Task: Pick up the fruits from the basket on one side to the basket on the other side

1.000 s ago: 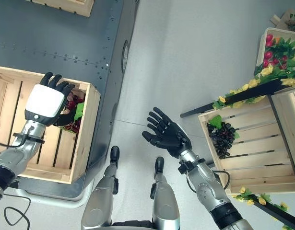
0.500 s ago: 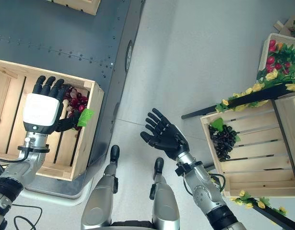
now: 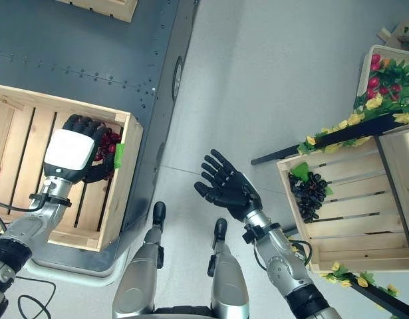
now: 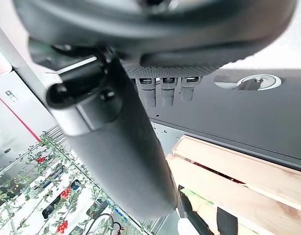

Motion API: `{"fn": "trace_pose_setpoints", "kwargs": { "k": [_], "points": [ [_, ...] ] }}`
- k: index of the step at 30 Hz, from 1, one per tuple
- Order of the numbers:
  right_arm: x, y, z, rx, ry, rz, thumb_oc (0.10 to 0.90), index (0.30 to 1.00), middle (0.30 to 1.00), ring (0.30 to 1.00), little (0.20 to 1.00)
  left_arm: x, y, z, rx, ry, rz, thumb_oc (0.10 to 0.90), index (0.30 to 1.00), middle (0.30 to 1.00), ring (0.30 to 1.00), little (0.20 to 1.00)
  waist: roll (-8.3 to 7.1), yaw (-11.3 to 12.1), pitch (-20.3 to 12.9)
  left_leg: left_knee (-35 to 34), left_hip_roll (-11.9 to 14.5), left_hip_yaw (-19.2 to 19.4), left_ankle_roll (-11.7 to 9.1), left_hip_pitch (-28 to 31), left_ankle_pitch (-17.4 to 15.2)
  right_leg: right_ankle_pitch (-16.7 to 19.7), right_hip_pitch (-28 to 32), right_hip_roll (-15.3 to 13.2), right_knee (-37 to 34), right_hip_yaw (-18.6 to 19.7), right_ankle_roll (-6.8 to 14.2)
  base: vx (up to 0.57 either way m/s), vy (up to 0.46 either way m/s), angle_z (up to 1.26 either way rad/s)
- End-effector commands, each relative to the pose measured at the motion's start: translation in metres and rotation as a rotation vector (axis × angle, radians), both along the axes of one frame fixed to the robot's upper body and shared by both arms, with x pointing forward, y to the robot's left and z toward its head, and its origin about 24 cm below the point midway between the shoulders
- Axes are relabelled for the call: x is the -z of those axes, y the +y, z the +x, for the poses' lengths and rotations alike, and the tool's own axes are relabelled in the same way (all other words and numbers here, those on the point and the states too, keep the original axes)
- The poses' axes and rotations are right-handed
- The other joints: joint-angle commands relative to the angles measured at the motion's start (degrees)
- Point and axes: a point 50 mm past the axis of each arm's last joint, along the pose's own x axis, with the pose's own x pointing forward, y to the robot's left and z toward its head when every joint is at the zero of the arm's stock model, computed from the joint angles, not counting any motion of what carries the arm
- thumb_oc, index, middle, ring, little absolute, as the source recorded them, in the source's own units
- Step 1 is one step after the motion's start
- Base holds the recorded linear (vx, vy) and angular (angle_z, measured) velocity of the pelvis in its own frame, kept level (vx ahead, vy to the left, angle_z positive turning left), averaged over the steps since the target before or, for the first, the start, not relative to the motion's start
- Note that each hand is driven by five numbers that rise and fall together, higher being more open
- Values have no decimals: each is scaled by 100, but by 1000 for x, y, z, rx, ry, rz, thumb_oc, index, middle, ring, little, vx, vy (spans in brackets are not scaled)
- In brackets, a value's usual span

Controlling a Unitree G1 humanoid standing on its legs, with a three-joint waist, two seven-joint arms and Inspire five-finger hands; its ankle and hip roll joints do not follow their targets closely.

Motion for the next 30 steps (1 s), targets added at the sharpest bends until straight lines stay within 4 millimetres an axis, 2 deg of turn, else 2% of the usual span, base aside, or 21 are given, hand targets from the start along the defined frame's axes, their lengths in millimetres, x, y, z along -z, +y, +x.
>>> {"fn": "trace_pose_setpoints", "kwargs": {
  "k": [1, 6, 11, 18, 21, 22, 23, 24, 25, 27, 30],
  "points": [
    [-40, -9, 6, 3, -192, 36, 800, 900, 900, 900, 900, -31, 14, 10, -60, -84, 54, 800, 900, 900, 900, 900, 90, -99, -60, 272, -132, 391, 251, 106, -472, 304, -877, 80, 788, 261, -319, 0, 0, 0],
    [-43, -6, 9, 0, -197, 29, 800, 900, 900, 900, 900, -44, 10, 17, -47, -125, 66, 800, 900, 900, 900, 900, 68, -142, -11, 324, -124, 432, 255, 23, -471, 328, -984, 83, 833, 296, -314, -7, 22, 0],
    [-46, -3, 14, 1, -197, 28, 800, 900, 900, 900, 900, -47, 2, 28, -57, -68, 86, 800, 900, 900, 900, 900, 1, -176, 17, 401, -99, 464, 249, -108, -462, 349, -1115, 119, 885, 332, -326, 0, 0, 0],
    [-50, 4, 19, -2, -194, 33, 800, 900, 900, 900, 900, -43, 15, 37, -251, 81, 53, 800, 900, 900, 900, 900, -108, -211, 17, 456, -84, 506, 253, -262, -464, 392, -1283, 155, 905, 380, -316, -1, 2, -1],
    [-51, 7, 20, -1, -195, 33, 800, 900, 900, 900, 900, -39, 16, 38, -281, 115, 21, 800, 900, 900, 900, 900, -139, -209, 17, 463, -80, 511, 255, -319, -459, 407, -1335, 161, 906, 384, -312, -4, 10, -9],
    [-51, 8, 21, -1, -194, 35, 800, 900, 900, 900, 900, -38, 16, 39, -293, 131, 4, 745, 818, 818, 818, 818, -153, -212, 17, 460, -77, 508, 256, -335, -454, 417, -1354, 167, 905, 389, -308, 0, 0, 0],
    [-52, 9, 21, -4, -197, 34, 800, 900, 900, 900, 900, -36, 16, 39, -304, 156, -18, 533, 500, 500, 500, 500, -171, -214, 17, 446, -71, 510, 259, -349, -450, 430, -1367, 172, 890, 384, -303, 0, 0, 0],
    [-52, 9, 21, -4, -197, 33, 800, 900, 900, 900, 900, -34, 16, 40, -309, 168, -41, 449, 373, 373, 373, 373, -182, -212, 17, 438, -68, 512, 259, -351, -449, 436, -1368, 174, 880, 379, -303, 0, 0, 0],
    [-52, 10, 22, -1, -196, 32, 800, 900, 900, 900, 900, -32, 16, 40, -315, 189, -70, 400, 300, 300, 300, 300, -199, -205, 17, 405, -62, 516, 259, -342, -438, 447, -1362, 183, 861, 371, -303, 0, 0, 0],
    [-52, 12, 24, -1, -196, 36, 800, 900, 900, 900, 900, -29, 17, 41, -320, 201, -128, 400, 300, 300, 300, 300, -221, -201, 17, 406, -60, 515, 263, -358, -431, 452, -1376, 200, 861, 371, -307, 0, 0, 0],
    [-52, 13, 25, -3, -192, 43, 800, 900, 900, 900, 900, -29, 16, 43, -314, 206, -128, 400, 300, 300, 300, 300, -257, -201, 17, 415, -49, 516, 262, -343, -440, 445, -1357, 208, 870, 363, -307, 0, 0, 0]
  ]
}}
